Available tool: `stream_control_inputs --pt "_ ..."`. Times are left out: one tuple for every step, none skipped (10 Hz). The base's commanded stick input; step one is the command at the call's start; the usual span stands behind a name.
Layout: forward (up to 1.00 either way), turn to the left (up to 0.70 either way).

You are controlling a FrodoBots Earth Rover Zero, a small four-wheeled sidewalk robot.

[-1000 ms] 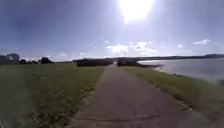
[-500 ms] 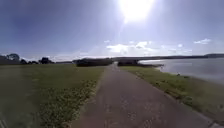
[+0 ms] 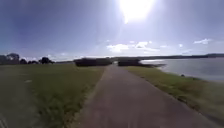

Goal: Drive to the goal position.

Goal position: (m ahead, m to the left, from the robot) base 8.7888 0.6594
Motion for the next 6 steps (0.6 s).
stream_control_inputs --pt "0.70 0.05" --pt "0.70 0.05" --pt "0.70 0.05" --pt "0.70 0.05" --pt "0.70 0.05" --pt "0.70 0.05"
